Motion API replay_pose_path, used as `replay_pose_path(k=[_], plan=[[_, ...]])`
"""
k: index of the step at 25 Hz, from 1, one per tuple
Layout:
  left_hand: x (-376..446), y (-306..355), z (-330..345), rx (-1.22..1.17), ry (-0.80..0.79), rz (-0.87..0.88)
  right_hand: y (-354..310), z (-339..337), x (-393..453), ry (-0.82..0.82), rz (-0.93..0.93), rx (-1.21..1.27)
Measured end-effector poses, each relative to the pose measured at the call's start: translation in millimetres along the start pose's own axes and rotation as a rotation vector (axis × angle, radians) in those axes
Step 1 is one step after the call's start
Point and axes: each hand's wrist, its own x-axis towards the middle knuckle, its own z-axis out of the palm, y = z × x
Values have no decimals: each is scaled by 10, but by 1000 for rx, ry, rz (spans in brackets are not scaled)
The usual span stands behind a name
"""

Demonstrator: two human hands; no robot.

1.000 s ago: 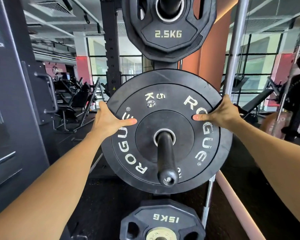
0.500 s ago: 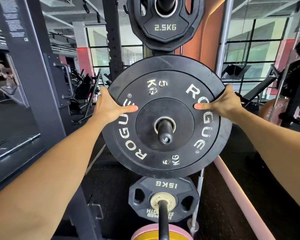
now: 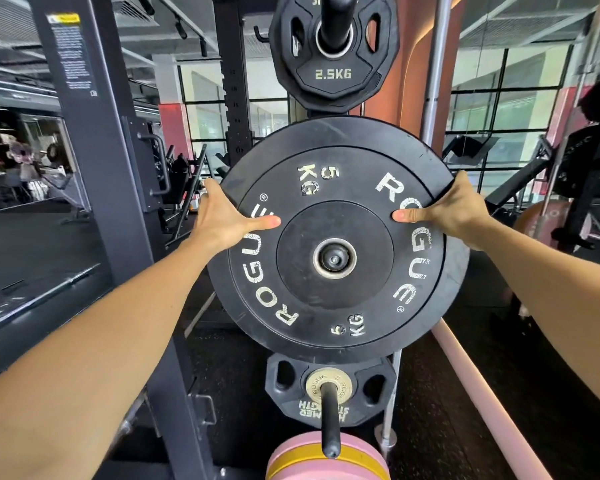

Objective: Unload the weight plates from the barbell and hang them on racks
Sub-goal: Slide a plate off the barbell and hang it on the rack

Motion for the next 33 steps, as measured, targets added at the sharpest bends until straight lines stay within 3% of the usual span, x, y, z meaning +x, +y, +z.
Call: replay_pose_path(k=[11, 15, 26, 33], plan=[[-267, -112, -626, 25, -22, -7, -452, 31, -551, -30, 2, -10], [-394, -391, -1305, 17, 12, -11, -930, 354, -948, -54, -37, 15], [-779, -1842, -3941, 44, 113, 23, -2674, 1923, -2690, -75, -85, 62], [-606, -2560, -4700, 83, 113, -18, -3237, 2726, -3057, -106, -63, 76]])
